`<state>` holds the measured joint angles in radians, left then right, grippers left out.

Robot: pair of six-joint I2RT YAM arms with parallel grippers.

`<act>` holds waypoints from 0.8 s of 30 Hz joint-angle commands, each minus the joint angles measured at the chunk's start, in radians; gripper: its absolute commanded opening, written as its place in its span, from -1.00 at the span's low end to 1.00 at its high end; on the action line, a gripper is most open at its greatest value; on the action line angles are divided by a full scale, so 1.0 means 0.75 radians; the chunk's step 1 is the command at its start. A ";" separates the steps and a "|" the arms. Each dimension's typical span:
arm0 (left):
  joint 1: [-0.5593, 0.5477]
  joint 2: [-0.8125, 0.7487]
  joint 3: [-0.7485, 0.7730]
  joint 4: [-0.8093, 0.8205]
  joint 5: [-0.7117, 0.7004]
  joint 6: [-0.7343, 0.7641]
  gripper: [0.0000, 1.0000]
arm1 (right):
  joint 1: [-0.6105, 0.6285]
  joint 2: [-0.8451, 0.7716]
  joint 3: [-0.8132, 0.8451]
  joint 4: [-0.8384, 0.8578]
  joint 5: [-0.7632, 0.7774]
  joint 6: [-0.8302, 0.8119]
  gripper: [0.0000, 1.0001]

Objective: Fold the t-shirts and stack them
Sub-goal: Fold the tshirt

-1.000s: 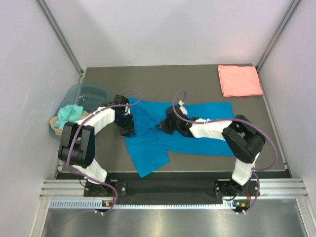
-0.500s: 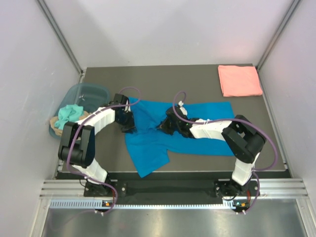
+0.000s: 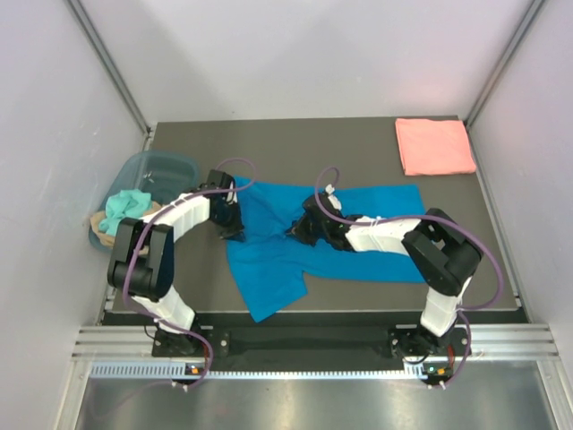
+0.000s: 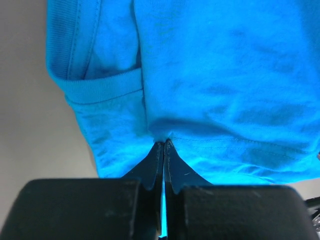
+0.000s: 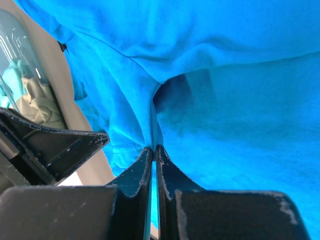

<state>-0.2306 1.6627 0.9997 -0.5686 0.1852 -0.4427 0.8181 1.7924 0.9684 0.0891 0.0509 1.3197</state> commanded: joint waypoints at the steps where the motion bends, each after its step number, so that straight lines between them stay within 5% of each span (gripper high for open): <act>1: 0.003 -0.083 0.064 -0.037 -0.024 0.007 -1.00 | -0.017 -0.077 -0.013 0.041 -0.002 -0.005 -1.00; 24: 0.001 -0.149 0.158 -0.303 -0.104 0.020 -1.00 | -0.064 -0.158 -0.068 -0.059 -0.131 -0.093 -1.00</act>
<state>-0.2310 1.5791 1.1007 -0.7609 0.0956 -0.4423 0.7818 1.7210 0.9161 0.0521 -0.0216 1.2823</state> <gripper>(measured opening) 0.011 0.013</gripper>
